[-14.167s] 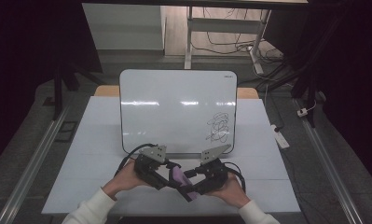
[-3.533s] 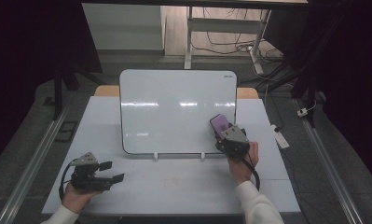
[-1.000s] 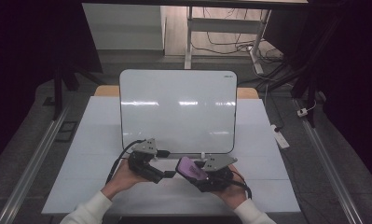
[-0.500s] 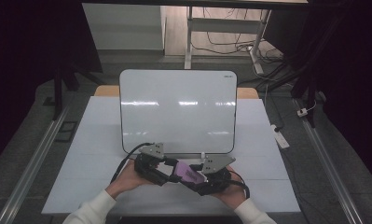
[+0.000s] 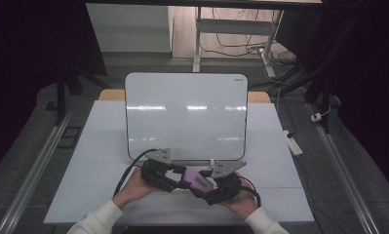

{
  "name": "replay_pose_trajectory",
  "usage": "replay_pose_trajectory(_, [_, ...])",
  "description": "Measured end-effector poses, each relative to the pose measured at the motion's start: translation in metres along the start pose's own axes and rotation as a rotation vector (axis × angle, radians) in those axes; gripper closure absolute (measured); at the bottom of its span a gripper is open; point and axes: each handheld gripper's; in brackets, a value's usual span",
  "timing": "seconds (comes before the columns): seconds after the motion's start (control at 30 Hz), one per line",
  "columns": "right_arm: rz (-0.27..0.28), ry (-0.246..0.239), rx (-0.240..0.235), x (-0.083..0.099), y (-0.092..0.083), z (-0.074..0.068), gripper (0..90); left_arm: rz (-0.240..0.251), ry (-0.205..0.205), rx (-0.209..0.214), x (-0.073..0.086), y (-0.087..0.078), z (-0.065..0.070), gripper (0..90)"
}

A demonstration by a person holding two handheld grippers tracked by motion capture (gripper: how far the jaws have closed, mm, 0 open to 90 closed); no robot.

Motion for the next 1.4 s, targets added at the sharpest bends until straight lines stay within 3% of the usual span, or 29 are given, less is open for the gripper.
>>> replay_pose_trajectory(0.13, [0.01,0.047,0.005,0.005,-0.003,0.008,28.5,0.014,-0.02,-0.034,0.0,-0.004,-0.002,42.0])
replay_pose_trajectory(0.3, [0.054,0.024,0.099,0.001,-0.013,0.004,30.1,0.041,-0.101,-0.092,0.001,-0.007,-0.009,42.1])
replay_pose_trajectory(0.47, [0.049,-0.058,0.249,-0.003,-0.014,-0.009,34.9,0.06,-0.176,-0.141,0.001,-0.008,-0.015,42.2])
replay_pose_trajectory(0.57, [0.035,-0.102,0.318,-0.005,-0.009,-0.017,37.5,0.078,-0.217,-0.14,0.0,-0.007,-0.019,42.2])
replay_pose_trajectory(0.73, [0.006,-0.169,0.389,-0.007,0.0,-0.026,40.5,0.1,-0.271,-0.119,-0.001,-0.004,-0.023,42.2])
replay_pose_trajectory(0.97, [-0.051,-0.278,0.52,-0.007,0.012,-0.036,48.9,0.119,-0.284,-0.07,-0.005,0.0,-0.02,42.1])
replay_pose_trajectory(1.03, [-0.076,-0.323,0.573,-0.007,0.015,-0.039,53.0,0.115,-0.284,-0.076,-0.006,0.001,-0.018,42.1])
replay_pose_trajectory(1.2, [-0.115,-0.402,0.645,-0.006,0.017,-0.046,60.7,0.129,-0.291,-0.072,-0.005,0.001,-0.019,41.7])
replay_pose_trajectory(1.27, [-0.108,-0.403,0.652,-0.006,0.015,-0.045,62.7,0.137,-0.285,-0.084,-0.005,0.0,-0.018,41.7])
replay_pose_trajectory(1.4, [-0.076,-0.361,0.667,-0.007,0.007,-0.038,63.4,0.159,-0.279,-0.14,-0.003,-0.006,-0.017,31.6])
Point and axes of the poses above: each handheld gripper's, and its own axes: y roughly forward along the jaws, x roughly out of its underside, z roughly to its right, and after that the axes turned 1 degree about x, right-handed
